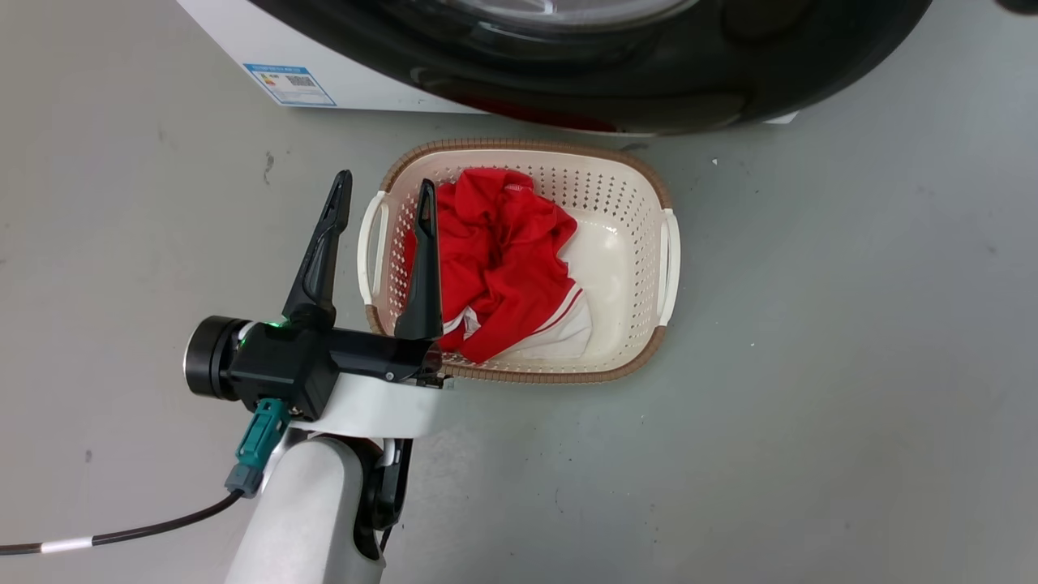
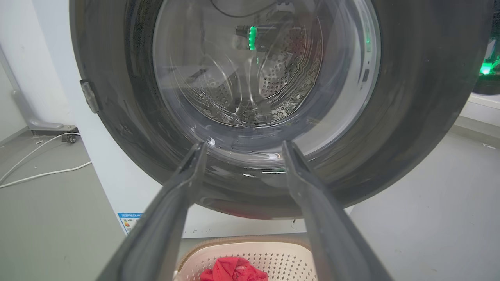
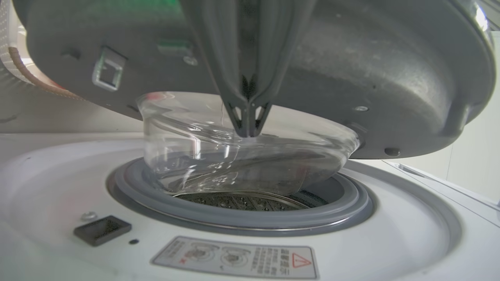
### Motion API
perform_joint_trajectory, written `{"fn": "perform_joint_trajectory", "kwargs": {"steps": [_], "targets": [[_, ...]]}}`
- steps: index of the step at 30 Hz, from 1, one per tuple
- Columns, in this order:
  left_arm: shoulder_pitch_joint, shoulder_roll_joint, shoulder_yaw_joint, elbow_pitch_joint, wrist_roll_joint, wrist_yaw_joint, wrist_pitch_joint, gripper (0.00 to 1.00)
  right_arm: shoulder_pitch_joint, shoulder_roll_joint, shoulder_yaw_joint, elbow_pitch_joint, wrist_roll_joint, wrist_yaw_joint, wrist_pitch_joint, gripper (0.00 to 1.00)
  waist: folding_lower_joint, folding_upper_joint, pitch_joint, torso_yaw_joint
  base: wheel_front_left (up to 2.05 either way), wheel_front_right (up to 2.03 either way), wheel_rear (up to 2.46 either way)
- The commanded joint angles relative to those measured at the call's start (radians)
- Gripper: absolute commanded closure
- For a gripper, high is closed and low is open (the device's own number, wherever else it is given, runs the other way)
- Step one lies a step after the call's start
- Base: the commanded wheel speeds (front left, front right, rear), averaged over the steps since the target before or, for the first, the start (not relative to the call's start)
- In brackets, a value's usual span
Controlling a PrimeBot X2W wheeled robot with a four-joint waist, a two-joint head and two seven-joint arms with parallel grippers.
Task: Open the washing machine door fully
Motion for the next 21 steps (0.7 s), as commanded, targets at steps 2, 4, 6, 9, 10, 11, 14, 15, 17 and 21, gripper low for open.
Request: {"fn": "perform_joint_trajectory", "kwargs": {"steps": [2,4,6,9,10,11,14,15,17,21], "targets": [[0.004,0.001,0.002,0.007,-0.003,-0.002,-0.003,0.00,0.042,0.008,0.005,-0.018,0.024,0.002,0.038,1.00,0.0000,0.0000,-0.016,-0.005,0.00,0.00,0.00],[0.010,0.001,0.000,0.010,-0.006,-0.004,-0.003,0.00,0.063,0.007,0.006,-0.030,0.037,0.002,0.063,1.00,0.0000,0.0000,-0.028,-0.006,0.00,0.00,0.00],[0.016,0.001,-0.002,0.015,-0.009,-0.004,-0.003,0.00,0.085,0.005,0.011,-0.037,0.048,0.002,0.085,1.00,0.0000,0.0000,-0.043,-0.008,0.00,0.00,0.00],[0.023,0.001,-0.003,0.025,-0.010,-0.004,-0.003,0.00,0.119,0.007,0.015,-0.052,0.066,0.002,0.110,1.00,0.0000,0.0000,-0.068,-0.011,0.00,0.00,0.00],[0.025,0.001,-0.004,0.029,-0.012,-0.004,-0.003,0.00,0.133,0.007,0.019,-0.058,0.069,0.002,0.117,1.00,0.0000,0.0000,-0.077,-0.011,0.00,0.00,0.00],[0.027,0.001,-0.005,0.032,-0.013,-0.005,-0.003,0.00,0.147,0.009,0.023,-0.063,0.072,0.002,0.126,1.00,0.0000,0.0000,-0.087,-0.012,0.00,0.00,0.00],[0.036,0.001,-0.004,0.039,-0.013,-0.007,-0.003,0.00,0.174,0.010,0.029,-0.077,0.077,0.002,0.131,1.00,0.0000,0.0000,-0.106,-0.013,0.00,0.00,0.00],[0.041,0.001,-0.002,0.042,-0.014,-0.010,-0.003,0.00,0.190,0.013,0.030,-0.088,0.083,0.002,0.135,1.00,0.0000,0.0000,-0.118,-0.013,0.00,0.00,0.00],[0.049,0.001,0.001,0.050,-0.014,-0.013,-0.003,0.00,0.223,0.016,0.033,-0.105,0.091,0.002,0.137,1.00,0.0000,0.0000,-0.141,-0.013,0.00,0.00,0.00],[0.073,0.001,0.010,0.066,-0.010,-0.023,-0.003,0.00,0.298,0.025,0.042,-0.142,0.108,0.002,0.139,1.00,0.0000,0.0000,-0.195,-0.010,0.00,0.00,0.00]]}}
